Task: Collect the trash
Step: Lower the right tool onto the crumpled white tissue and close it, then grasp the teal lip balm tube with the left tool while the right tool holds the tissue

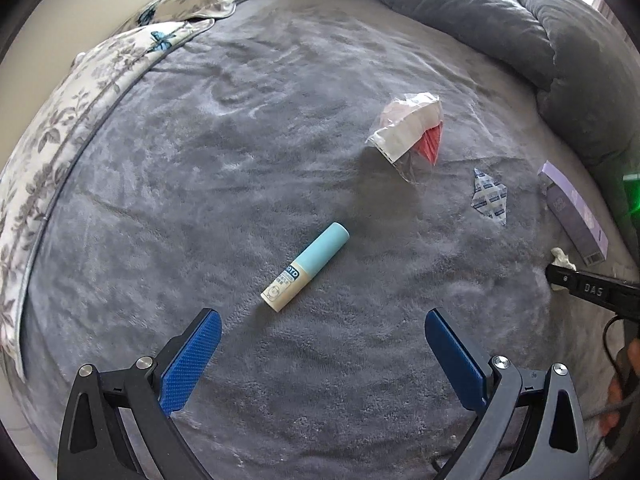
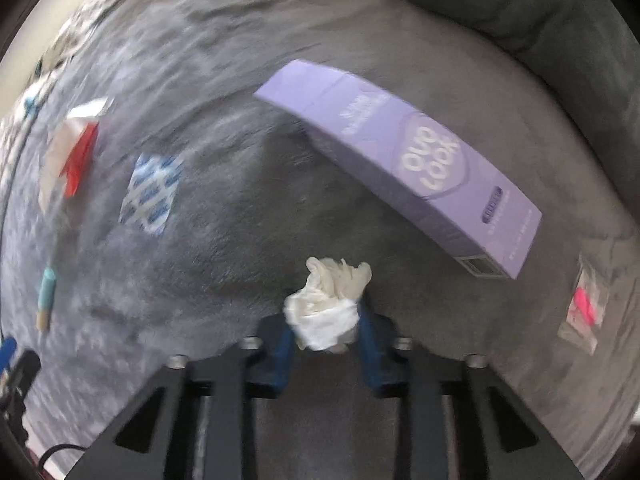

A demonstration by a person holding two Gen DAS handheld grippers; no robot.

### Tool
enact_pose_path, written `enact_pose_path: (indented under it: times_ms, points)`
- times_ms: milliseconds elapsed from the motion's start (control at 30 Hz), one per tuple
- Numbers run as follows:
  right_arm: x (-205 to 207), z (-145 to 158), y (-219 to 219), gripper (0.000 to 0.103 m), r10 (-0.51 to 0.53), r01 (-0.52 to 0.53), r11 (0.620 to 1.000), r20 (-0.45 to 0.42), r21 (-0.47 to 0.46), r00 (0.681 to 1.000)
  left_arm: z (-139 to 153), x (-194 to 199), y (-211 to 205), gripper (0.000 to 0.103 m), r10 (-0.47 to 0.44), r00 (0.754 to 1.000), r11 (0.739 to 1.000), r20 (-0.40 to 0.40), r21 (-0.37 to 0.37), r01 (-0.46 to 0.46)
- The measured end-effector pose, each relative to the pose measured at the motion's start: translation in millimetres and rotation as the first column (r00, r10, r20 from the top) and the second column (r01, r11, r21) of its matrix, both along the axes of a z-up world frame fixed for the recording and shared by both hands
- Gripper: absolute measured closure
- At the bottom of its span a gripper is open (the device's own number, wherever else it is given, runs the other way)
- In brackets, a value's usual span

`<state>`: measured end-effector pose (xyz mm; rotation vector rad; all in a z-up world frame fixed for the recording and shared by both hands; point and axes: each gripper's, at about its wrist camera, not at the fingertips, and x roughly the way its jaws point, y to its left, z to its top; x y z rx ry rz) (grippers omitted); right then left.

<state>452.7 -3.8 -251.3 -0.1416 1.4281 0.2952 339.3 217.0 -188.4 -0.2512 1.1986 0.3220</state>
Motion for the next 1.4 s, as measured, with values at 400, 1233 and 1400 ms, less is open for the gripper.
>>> enact_pose_path:
  times_ms: [400,1233,1400]
  points:
    - [-35.8,79.9,27.7,0.084,0.172,-0.18,0.978,0.085,0.106,0.981,2.7,-2.1,4.1,0.001,-0.023,0.999,1.0,0.022,0.008,0.023]
    - [-66.0,61.7,36.0,0.084,0.148,-0.146,0.974,0.003,0.175,0.989,-56.9,37.4,30.5,0.001,-0.119,0.992,0.993,-0.044,-0.011,0.118]
    - [-66.5,61.9,35.4,0.084,0.146,-0.143,0.973,-0.003,0.179,0.989,-57.6,40.2,28.0,0.006,-0.112,0.991,0.994,-0.068,-0.014,0.112]
